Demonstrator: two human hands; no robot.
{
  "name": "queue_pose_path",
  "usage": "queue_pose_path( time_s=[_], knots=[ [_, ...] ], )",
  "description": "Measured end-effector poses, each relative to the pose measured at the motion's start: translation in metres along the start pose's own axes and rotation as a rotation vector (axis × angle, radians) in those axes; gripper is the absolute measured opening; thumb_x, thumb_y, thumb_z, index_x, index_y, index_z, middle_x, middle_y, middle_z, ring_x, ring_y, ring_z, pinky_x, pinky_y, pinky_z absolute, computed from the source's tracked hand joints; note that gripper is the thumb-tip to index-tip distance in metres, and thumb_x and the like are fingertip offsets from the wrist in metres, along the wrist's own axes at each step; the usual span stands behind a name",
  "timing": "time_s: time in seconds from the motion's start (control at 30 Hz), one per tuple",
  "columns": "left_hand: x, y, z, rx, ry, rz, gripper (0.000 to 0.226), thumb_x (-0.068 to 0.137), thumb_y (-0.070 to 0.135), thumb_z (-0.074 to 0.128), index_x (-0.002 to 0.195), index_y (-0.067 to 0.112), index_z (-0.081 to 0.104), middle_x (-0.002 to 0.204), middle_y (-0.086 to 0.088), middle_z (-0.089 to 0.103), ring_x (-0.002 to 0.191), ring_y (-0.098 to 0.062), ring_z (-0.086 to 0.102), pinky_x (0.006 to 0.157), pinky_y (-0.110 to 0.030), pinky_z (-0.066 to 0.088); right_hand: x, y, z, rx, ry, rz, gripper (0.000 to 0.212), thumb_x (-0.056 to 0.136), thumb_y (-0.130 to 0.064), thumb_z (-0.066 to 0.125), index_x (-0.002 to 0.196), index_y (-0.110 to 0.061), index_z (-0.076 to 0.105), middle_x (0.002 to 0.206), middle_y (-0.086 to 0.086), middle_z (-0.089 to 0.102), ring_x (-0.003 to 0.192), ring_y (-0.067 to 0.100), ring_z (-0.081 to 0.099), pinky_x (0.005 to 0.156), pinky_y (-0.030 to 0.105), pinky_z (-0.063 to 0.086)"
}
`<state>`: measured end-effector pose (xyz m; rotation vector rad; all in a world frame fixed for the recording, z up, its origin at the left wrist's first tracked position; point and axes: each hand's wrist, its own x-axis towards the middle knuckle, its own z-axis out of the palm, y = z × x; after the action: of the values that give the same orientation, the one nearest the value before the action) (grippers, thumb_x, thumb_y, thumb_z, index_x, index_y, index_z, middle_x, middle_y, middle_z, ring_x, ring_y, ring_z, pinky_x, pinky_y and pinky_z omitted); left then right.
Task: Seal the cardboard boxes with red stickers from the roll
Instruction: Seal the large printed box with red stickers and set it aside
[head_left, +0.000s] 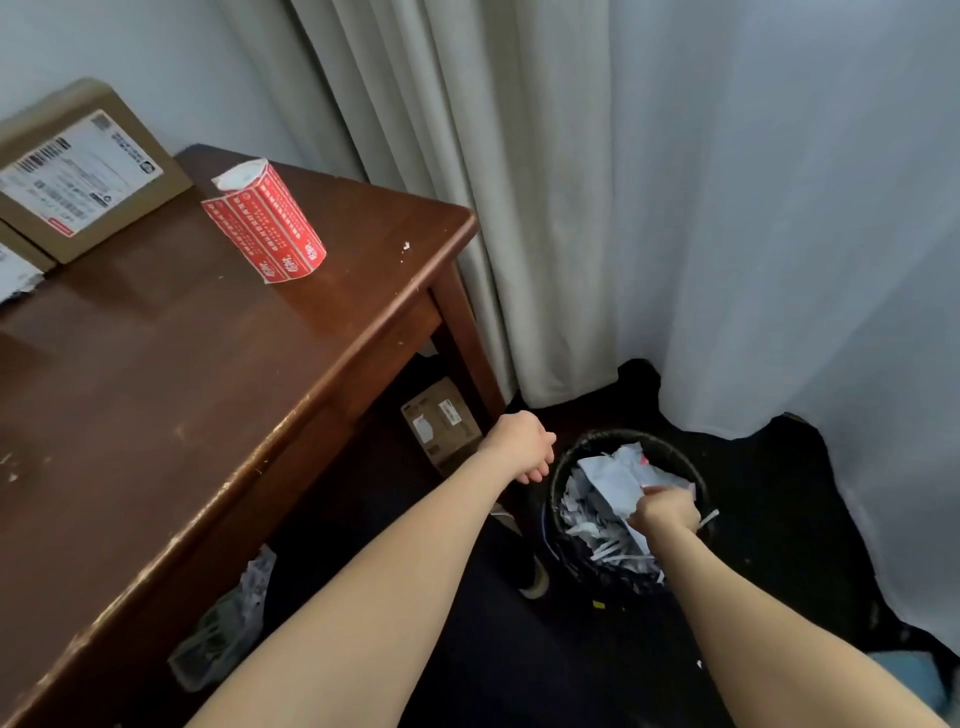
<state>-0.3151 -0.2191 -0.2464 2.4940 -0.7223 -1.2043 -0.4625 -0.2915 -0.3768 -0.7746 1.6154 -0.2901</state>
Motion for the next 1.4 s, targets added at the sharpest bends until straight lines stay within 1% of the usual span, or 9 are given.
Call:
queue_pose_path(
  time_s=[0.1,0.3,0.47,0.63,0.77,0.87,0.97,1.17,1.4],
  knots=[
    [-0.002,0.0,-0.006,0.055,0.027,0.037,0.024,0.099,0.019,0.048,0.096,0.003,0.066,0.095,-0.013,0.072,0.074,-0.019,0.066,0.076,-0.032,0.057,-0.003,-0.009,0.006,-0.045,0.066,0.05,0.032,0.093,-0.003,0.051,0.123,-0.005,0.062,0.121,0.021,0.059,0.108,0.038,0.059,0.094,0.043,0.05],
    [-0.021,0.02,-0.04,0.134,0.227,0.167,0.027,0.092,0.021,0.059,0.065,0.016,0.057,0.077,-0.006,0.072,0.072,-0.019,0.072,0.075,-0.036,0.06,-0.064,-0.073,0.02,-0.386,-0.03,-0.343,0.015,0.085,-0.035,0.068,0.082,-0.021,0.062,0.09,0.003,0.065,0.092,0.028,0.063,0.082,0.038,0.051],
    [-0.053,0.036,-0.075,0.107,0.368,0.248,0.036,0.093,0.024,0.054,0.058,0.015,0.055,0.072,-0.01,0.072,0.073,-0.024,0.071,0.076,-0.039,0.059,-0.115,-0.122,0.033,-0.406,-0.069,-0.649,0.019,0.09,-0.035,0.06,0.079,-0.021,0.067,0.088,0.005,0.069,0.088,0.026,0.064,0.073,0.032,0.048],
    [-0.097,0.046,-0.111,0.071,0.48,0.345,0.035,0.093,0.032,0.055,0.069,0.007,0.059,0.073,-0.013,0.072,0.071,-0.027,0.071,0.073,-0.04,0.059,-0.183,-0.162,0.04,-0.283,-0.031,-0.867,0.043,0.097,-0.045,0.042,0.079,-0.014,0.066,0.083,0.005,0.066,0.083,0.026,0.059,0.071,0.032,0.043],
    [-0.133,0.042,-0.144,-0.057,0.635,0.445,0.044,0.097,0.037,0.047,0.074,0.003,0.063,0.067,-0.013,0.069,0.059,-0.028,0.069,0.063,-0.039,0.059,-0.24,-0.188,0.058,-0.196,-0.038,-1.052,0.034,0.094,-0.047,0.047,0.088,-0.017,0.061,0.092,-0.001,0.063,0.088,0.021,0.056,0.073,0.031,0.04],
    [-0.143,0.025,-0.171,-0.156,0.808,0.434,0.041,0.098,0.036,0.037,0.082,0.008,0.062,0.077,-0.012,0.069,0.074,-0.033,0.068,0.071,-0.045,0.058,-0.27,-0.201,0.081,-0.206,-0.135,-1.176,0.021,0.089,-0.037,0.057,0.1,-0.02,0.063,0.101,-0.001,0.065,0.095,0.02,0.061,0.083,0.034,0.048],
    [-0.148,0.002,-0.194,-0.2,0.92,0.323,0.029,0.097,0.029,0.037,0.099,0.011,0.059,0.092,-0.011,0.067,0.084,-0.033,0.067,0.075,-0.046,0.057,-0.295,-0.207,0.105,-0.368,-0.251,-1.27,0.039,0.084,-0.032,0.066,0.121,-0.018,0.06,0.111,0.0,0.064,0.107,0.019,0.059,0.088,0.028,0.044],
    [-0.143,-0.026,-0.226,-0.318,0.873,0.149,0.036,0.092,0.022,0.054,0.125,0.008,0.047,0.119,-0.013,0.058,0.099,-0.033,0.065,0.086,-0.045,0.055,-0.32,-0.217,0.156,-0.676,-0.419,-1.228,0.082,0.079,-0.036,0.075,0.146,-0.011,0.035,0.137,0.008,0.053,0.127,0.024,0.049,0.102,0.035,0.041],
    [-0.122,-0.037,-0.254,-0.39,0.749,0.156,0.04,0.094,0.013,0.044,0.134,0.011,0.046,0.12,-0.014,0.061,0.106,-0.032,0.062,0.094,-0.042,0.05,-0.323,-0.228,0.205,-0.741,-0.398,-1.267,0.05,0.082,-0.033,0.072,0.125,-0.012,0.056,0.12,0.007,0.065,0.111,0.025,0.059,0.09,0.034,0.047]
  ],
)
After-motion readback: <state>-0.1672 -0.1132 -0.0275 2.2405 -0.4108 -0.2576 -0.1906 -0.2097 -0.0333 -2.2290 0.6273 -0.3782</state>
